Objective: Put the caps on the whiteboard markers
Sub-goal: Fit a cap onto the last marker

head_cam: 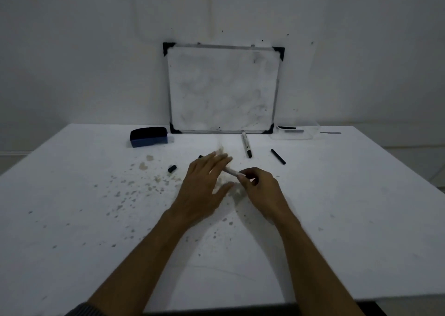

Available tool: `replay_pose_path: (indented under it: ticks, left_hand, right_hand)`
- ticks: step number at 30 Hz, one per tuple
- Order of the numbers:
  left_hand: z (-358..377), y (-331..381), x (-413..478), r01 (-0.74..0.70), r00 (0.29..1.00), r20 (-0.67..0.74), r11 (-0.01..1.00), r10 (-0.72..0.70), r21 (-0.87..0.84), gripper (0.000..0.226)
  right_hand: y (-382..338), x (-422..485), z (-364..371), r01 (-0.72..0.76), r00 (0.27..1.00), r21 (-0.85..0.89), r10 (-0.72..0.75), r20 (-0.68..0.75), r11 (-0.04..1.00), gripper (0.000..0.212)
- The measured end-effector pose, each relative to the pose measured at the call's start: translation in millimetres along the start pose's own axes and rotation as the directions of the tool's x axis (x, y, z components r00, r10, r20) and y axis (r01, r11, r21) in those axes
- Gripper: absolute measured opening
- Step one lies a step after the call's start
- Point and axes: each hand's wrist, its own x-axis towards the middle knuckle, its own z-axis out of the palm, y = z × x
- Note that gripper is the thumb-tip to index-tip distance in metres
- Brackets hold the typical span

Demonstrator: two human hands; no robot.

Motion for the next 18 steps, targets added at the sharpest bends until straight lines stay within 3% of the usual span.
replay_pose_path:
  ticks: [3, 6, 9, 13, 18]
  left_hand:
    - [-1, 6, 12, -0.077, 0.995, 0.06, 0.997, 0.078, -0.022, 0.067]
    - [2, 7, 23, -0.057, 0.994, 0.086, 0.984, 0.072, -0.167, 0.051]
    - [8, 10, 38, 0.058, 0.989, 0.146, 0.93, -0.005, -0.363, 0.042]
    - [26, 19, 49, 0.244, 0.966, 0.188, 0.873, -0.179, -0.423, 0.036]
    - [38, 22, 48, 0.428, 0.901, 0.229, 0.674, -0.368, -0.602, 0.024]
  right_hand:
    - [4, -4, -17, 0.042, 0.998, -0.039, -0.04, 0.055, 0.998, 0.032]
    - [10, -7, -31, 0.051, 0.997, 0.002, -0.051, 0.057, 0.999, 0.031]
    - [15, -2, -43, 0.021, 0.998, 0.131, -0.029, 0.059, 0.991, 0.028]
    - [33, 25, -55, -0.126, 0.99, 0.235, 0.136, -0.029, 0.964, 0.036]
    - [69, 67, -63, -0.223, 0.944, 0.068, 0.233, -0.235, 0.973, 0.035]
